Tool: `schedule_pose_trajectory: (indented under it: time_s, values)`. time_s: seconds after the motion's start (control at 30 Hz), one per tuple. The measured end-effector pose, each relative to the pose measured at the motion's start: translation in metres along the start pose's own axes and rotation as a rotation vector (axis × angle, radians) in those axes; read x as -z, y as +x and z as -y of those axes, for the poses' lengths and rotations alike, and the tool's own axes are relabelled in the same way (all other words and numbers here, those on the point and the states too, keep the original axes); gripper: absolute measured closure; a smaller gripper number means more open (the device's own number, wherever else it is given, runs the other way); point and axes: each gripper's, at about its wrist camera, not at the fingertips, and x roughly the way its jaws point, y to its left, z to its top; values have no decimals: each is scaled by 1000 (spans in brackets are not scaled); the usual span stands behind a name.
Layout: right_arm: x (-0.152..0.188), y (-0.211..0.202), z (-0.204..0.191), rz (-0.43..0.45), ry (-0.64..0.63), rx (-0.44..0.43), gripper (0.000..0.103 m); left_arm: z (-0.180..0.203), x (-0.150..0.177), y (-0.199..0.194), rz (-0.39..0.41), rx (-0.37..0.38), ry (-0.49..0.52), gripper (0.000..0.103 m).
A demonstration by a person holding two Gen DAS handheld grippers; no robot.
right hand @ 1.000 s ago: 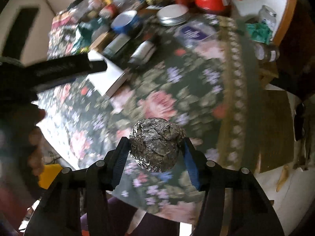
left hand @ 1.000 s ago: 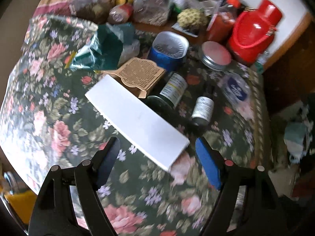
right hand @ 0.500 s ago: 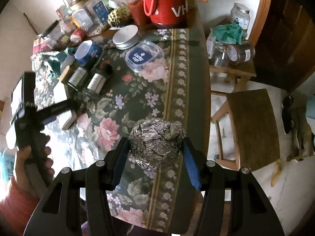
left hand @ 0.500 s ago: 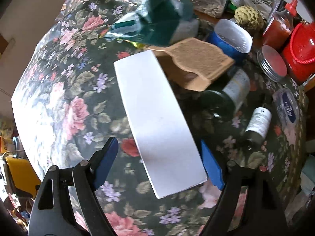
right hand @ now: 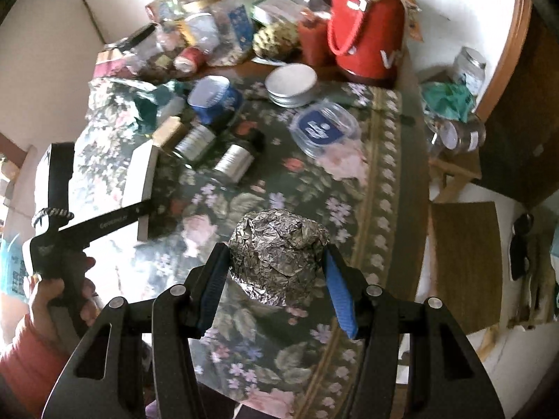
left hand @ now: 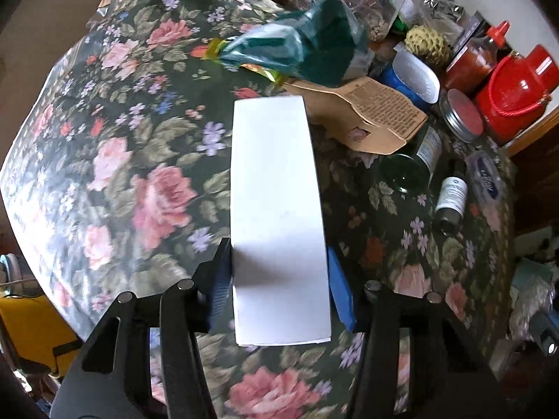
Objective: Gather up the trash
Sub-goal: 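Grasp the white paper strip with the left tool while right holds foil ball, then carry foil ball and paper strip down over the white bucket with both tools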
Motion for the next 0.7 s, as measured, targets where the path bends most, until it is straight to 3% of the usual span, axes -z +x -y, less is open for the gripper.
schedule_pose_trajectory:
  time_s: [0.43, 0.7]
  values:
    - [24, -58, -78, 180, -9, 52, 52, -63, 26, -123, 175, 174, 89, 53]
    - [78, -103, -149, 328, 42, 111, 52, -108, 73, -199, 267, 241, 270, 53]
